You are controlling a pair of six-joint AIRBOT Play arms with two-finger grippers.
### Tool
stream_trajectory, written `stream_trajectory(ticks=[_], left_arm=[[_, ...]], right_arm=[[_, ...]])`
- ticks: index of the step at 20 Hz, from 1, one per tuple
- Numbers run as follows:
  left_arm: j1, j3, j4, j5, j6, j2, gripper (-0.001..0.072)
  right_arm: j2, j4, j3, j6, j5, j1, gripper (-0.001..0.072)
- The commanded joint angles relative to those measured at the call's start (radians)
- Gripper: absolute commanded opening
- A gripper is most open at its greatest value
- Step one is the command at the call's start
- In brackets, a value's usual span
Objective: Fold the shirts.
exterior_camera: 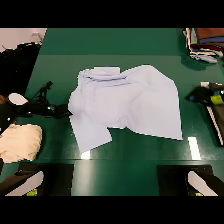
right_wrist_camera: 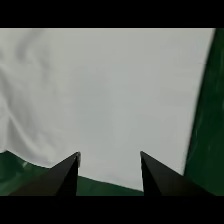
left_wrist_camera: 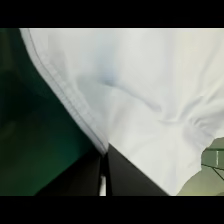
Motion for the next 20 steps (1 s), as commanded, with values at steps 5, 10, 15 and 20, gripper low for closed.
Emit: stream_trajectory(ticks=[5,10,15,20], left_arm=[[0.0,0.062,0.015,-0.023,0.002,0.018,0.0024],[0.0,0.062,0.015,-0.025,0.002,0.018,0.0024],[0.0,0.062,0.016,-0.031,0.002,0.018,0.0024],[0.001,0.094,0.06,-0.049,-0.012,0.053,0.0023]], right_arm=[[0.055,-0.08,-0.428,-0.005,0.023,-0.321,0.0452],[-0.019,0.077,-0.544,-0.035,-0.085,-0.346,0.045],[-0.121,0.095,-0.512,-0.044,-0.143,-0.235,0.0287],[-0.098,0.085,-0.416,-0.045,-0.144,-0.095,0.002]])
